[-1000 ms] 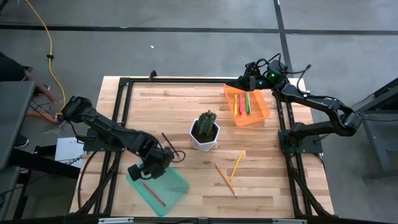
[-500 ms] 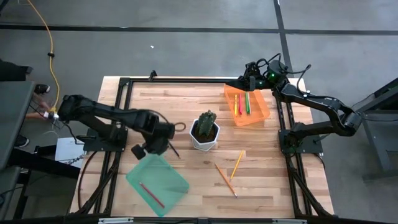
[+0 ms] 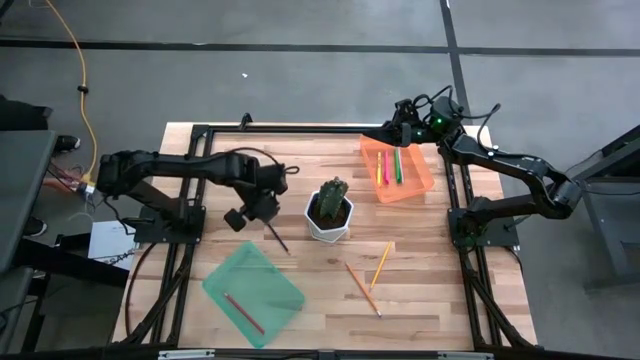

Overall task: Sort pens & pencils
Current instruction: Put the blue pencil into the green bin

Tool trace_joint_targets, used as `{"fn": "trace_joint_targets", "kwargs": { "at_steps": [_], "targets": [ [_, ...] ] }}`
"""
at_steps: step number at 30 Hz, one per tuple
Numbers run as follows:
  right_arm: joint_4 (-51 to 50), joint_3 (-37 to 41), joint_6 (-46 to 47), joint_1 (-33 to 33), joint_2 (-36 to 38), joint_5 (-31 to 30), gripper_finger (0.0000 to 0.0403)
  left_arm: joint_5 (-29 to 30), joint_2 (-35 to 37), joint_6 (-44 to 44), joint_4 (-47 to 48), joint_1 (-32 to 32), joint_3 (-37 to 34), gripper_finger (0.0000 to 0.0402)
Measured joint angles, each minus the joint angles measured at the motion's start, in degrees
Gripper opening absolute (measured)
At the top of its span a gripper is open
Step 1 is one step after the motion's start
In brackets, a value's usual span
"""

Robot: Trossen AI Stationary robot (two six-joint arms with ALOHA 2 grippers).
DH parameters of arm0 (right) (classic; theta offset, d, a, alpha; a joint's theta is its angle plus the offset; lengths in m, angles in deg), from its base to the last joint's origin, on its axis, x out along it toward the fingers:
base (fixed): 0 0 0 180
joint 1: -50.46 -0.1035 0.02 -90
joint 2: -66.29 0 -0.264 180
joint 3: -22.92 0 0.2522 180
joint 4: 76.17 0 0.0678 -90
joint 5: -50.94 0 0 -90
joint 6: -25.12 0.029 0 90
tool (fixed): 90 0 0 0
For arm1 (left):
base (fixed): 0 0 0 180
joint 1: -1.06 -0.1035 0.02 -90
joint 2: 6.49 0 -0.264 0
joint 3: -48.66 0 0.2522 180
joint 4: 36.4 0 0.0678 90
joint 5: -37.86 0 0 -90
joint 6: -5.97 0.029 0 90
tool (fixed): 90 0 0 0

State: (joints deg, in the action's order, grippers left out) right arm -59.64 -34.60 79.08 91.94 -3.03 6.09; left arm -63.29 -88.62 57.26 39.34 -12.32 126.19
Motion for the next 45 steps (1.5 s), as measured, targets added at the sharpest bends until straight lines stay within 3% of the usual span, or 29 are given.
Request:
{"fn": "trace_joint_targets", "kwargs": {
  "at_steps": [14,20,45],
  "targets": [
    [1.09,0.00,1.11,-0.02,0.97,0.57,0.0113,1.74,-1.82,3.98,-9.20,-3.86,-9.72,0.0095],
    [1.11,0.00,1.11,-0.02,1.18,0.60,0.0113,1.79,-1.77,5.35,-13.19,-3.88,-10.88,0.0095],
    [1.09,0.00,1.07,-0.02,1.18,1.42,0.0113,1.29,-8.52,9.12,-13.61,-3.86,-11.02,0.0095]
  ]
}}
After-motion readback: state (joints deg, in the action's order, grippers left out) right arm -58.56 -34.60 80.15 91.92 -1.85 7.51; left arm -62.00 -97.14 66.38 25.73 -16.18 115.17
